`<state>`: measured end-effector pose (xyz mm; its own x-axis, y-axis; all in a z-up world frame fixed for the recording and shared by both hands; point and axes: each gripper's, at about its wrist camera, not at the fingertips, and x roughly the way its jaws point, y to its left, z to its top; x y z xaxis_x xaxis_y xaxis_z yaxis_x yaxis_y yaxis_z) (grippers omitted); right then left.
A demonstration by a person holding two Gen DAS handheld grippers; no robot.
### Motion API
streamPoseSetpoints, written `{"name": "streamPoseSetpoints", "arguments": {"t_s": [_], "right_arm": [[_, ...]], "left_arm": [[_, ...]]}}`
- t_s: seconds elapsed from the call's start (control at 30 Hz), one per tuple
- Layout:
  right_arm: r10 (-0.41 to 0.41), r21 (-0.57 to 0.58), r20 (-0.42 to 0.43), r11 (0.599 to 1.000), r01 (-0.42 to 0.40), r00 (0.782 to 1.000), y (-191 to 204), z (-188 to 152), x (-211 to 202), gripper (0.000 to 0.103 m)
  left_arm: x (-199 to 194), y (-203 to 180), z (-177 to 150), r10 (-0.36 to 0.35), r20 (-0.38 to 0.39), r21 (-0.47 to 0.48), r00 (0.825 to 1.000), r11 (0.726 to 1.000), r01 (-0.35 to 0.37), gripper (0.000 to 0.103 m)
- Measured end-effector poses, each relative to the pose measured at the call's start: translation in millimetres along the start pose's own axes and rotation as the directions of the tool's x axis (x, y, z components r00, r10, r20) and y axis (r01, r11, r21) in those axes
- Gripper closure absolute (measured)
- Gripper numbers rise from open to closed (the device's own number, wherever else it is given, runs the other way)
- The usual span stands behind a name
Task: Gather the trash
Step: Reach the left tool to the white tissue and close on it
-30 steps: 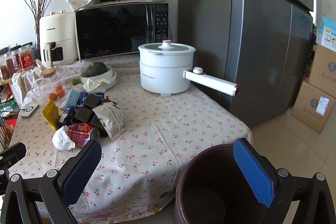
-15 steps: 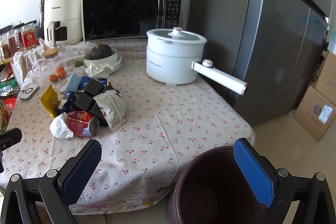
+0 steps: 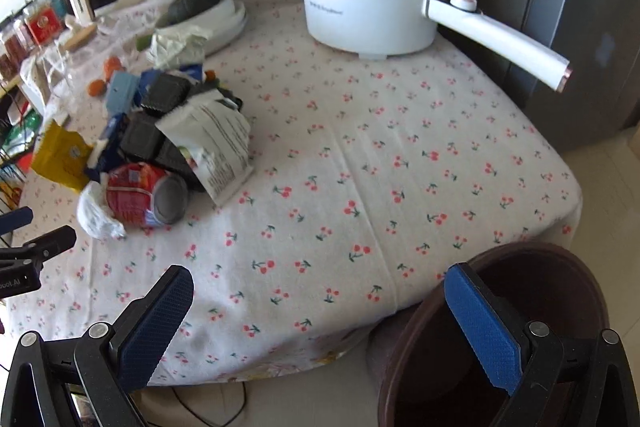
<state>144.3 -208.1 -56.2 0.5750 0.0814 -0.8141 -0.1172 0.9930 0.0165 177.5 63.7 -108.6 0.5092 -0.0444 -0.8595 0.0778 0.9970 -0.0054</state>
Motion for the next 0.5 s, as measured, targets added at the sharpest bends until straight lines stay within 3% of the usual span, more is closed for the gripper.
{"name": "streamPoseSetpoints", "arguments": {"t_s": [0.3, 0.37, 0.43, 0.5], "right_arm": [[-0.014, 0.026, -0.018, 1.0, 0.015, 1.0, -3, 14, 25, 0.0], [-0.025, 0.012, -0.02, 1.0, 0.026, 0.999, 2, 15, 30, 0.0], [-0.034, 0.003, -0.021, 0.999, 0.034, 0.999, 7, 15, 34, 0.0], [-0.037, 0.005, -0.021, 0.999, 0.037, 0.999, 10, 17, 36, 0.0]], "left_arm": [[34, 11, 8, -0.064, 0.018, -0.068, 0.998, 0.996, 0.065, 0.014], [38, 15, 9, -0.082, 0.008, -0.094, 0.997, 0.992, 0.082, 0.025], [43, 18, 9, -0.11, -0.018, -0.117, 0.994, 0.987, 0.107, 0.052], [45, 21, 8, -0.122, -0.041, -0.128, 0.992, 0.985, 0.116, 0.07]]}}
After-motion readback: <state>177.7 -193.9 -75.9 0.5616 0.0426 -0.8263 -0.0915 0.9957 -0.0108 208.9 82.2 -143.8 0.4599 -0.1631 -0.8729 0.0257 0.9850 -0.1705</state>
